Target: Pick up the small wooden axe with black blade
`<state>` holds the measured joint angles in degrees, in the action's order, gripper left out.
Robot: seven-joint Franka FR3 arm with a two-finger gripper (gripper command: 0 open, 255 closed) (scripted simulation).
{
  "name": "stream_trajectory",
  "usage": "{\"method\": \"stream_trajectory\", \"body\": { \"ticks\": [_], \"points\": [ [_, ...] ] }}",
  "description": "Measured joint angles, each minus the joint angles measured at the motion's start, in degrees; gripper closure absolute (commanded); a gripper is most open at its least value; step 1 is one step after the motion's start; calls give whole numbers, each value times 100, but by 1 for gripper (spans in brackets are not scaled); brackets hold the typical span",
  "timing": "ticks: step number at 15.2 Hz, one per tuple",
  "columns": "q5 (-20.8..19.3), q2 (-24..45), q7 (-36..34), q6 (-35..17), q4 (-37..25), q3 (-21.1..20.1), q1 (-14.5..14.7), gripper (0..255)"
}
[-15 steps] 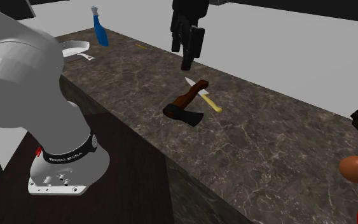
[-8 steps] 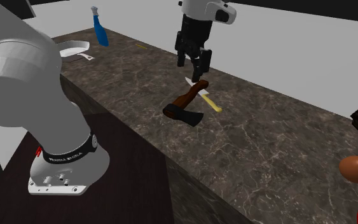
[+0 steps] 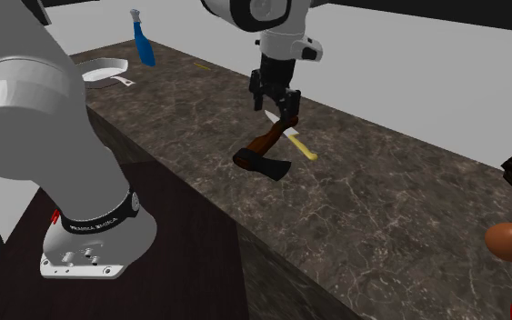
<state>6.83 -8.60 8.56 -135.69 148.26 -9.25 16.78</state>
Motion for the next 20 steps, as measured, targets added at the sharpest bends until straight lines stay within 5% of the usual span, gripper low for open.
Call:
{"method": "stream_trajectory", "body": {
  "ticks": [6,15,16,20],
  "points": [
    [-370,1225,107,-1138,-264,-291,274,0],
    [-735,2112,-58,-1854,-466,-248,394,0],
    [-746,2138,-65,-1886,-462,-243,398,255],
    [-757,2158,-71,-1913,-461,-241,404,255]
  ]
}}
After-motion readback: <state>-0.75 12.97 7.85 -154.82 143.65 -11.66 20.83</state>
